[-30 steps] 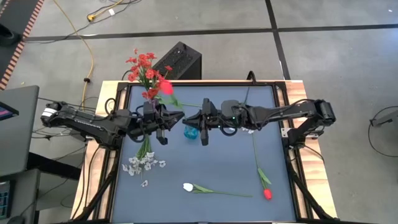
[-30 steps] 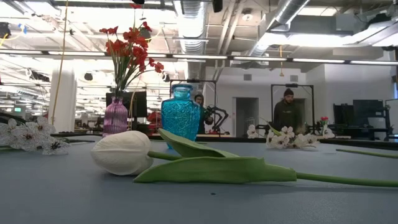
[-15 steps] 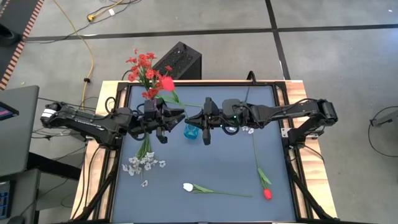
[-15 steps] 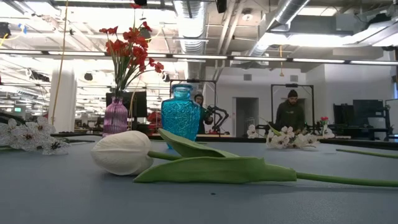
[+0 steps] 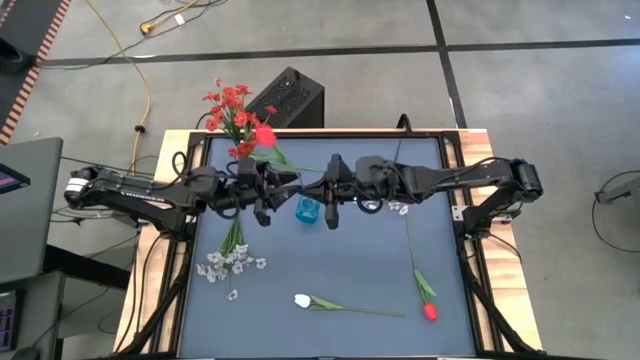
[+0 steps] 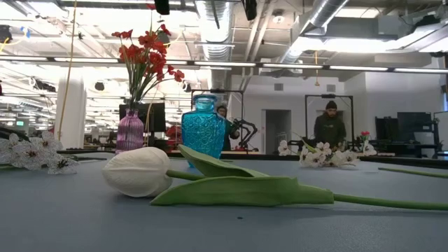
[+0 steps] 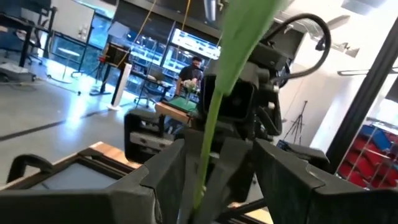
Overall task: Sort flowers into vase by color
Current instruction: Put the left red tulip into the purple vase
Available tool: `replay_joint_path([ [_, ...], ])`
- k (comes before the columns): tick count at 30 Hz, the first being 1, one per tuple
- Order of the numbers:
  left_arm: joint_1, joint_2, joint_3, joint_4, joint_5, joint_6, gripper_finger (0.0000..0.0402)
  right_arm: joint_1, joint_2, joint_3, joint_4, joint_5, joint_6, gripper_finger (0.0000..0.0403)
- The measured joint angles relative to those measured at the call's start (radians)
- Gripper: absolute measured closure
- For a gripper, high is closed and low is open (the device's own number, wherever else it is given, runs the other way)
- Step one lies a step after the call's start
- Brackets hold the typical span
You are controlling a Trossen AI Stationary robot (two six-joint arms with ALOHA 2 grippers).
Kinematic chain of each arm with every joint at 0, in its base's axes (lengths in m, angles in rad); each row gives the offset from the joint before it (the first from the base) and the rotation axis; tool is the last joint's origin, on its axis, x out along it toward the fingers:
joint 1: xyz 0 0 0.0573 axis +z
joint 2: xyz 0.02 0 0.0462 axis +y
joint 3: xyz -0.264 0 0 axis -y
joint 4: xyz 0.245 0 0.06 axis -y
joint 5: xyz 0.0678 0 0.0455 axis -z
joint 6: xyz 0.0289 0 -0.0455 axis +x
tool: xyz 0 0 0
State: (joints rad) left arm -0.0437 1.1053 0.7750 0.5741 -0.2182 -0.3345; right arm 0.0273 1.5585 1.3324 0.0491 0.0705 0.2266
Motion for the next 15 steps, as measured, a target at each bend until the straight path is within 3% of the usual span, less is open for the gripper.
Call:
replay_joint_path([
  [15,0.018,0.0,0.0,0.009,-0.025,0.008,0.0231,0.0,0.0,0.0,-0.052,-0.009,0.0,0.0377],
])
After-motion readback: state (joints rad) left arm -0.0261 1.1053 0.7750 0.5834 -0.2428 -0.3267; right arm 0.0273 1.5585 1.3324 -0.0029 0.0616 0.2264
